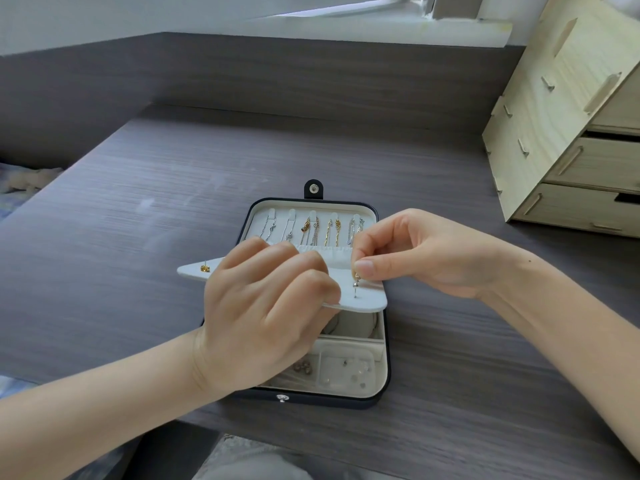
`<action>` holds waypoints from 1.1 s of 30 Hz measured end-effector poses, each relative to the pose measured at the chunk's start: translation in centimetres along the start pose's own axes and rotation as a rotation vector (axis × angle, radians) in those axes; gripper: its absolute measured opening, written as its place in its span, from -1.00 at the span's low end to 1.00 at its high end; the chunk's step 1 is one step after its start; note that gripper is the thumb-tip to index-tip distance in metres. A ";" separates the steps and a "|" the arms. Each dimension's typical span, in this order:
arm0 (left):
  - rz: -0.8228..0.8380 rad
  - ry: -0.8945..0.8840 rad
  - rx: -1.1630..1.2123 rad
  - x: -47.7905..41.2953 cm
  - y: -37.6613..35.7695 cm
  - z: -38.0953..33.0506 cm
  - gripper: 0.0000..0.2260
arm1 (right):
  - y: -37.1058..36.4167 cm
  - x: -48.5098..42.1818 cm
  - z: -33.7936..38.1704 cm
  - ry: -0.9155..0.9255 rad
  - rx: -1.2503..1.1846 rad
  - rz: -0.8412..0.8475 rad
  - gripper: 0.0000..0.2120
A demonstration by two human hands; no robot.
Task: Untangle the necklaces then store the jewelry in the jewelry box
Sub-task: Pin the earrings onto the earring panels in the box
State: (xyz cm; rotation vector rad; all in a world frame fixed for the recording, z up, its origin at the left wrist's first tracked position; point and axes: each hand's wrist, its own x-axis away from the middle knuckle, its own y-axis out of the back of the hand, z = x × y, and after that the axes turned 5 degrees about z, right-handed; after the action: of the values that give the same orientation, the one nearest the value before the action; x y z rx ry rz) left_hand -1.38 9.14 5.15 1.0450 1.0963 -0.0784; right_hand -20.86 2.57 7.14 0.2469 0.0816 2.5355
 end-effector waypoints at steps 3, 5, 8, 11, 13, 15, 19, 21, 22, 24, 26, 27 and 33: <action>-0.007 -0.006 0.000 0.0 0.0 0.0 -0.82 | -0.1 0.1 0.1 0.000 0.017 0.002 -0.90; -0.017 -0.006 -0.001 0.0 -0.1 0.0 -0.82 | -0.2 0.2 0.3 0.000 0.034 -0.006 -0.91; -0.028 -0.008 -0.004 0.0 -0.2 0.0 -0.84 | -0.4 0.3 0.7 -0.012 0.109 -0.015 -0.90; -0.030 -0.012 -0.005 0.1 -0.2 0.0 -0.82 | -0.6 0.2 0.8 -0.033 0.215 -0.029 -0.82; -0.032 -0.009 -0.007 0.1 -0.2 0.0 -0.82 | -0.8 0.1 1.0 -0.050 0.278 -0.043 -0.85; -0.036 -0.006 -0.012 0.1 -0.3 0.0 -0.83 | -1.1 0.0 1.1 -0.054 0.309 -0.050 -0.85; -0.040 -0.008 -0.019 0.0 -0.3 0.0 -0.86 | -1.6 -0.1 1.1 -0.058 0.332 -0.062 -0.79; -0.048 -0.007 -0.021 0.0 -0.3 0.0 -0.86 | -1.6 0.0 1.1 -0.060 0.346 -0.061 -0.75; -0.051 -0.007 -0.020 0.0 -0.3 0.0 -0.86 | -1.6 0.0 1.1 -0.060 0.348 -0.063 -0.73; -0.056 -0.006 -0.016 0.0 -0.3 -0.1 -0.86 | -1.7 0.0 1.0 -0.054 0.350 -0.069 -0.70; -0.055 -0.008 -0.016 0.0 -0.3 -0.1 -0.86 | -1.7 -0.1 0.8 -0.038 0.353 -0.068 -0.66; -0.052 -0.010 -0.017 0.0 -0.3 0.0 -0.86 | -1.8 -0.2 0.8 -0.025 0.353 -0.066 -0.63; -0.051 -0.010 -0.017 -0.1 -0.3 0.0 -0.84 | -1.7 -0.8 0.5 0.026 0.324 -0.139 -0.41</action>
State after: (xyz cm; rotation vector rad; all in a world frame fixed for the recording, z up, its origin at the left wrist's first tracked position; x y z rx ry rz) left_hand -1.58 8.92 4.97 1.0009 1.1132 -0.1150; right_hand -19.21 3.56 7.32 0.3228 0.5045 2.3778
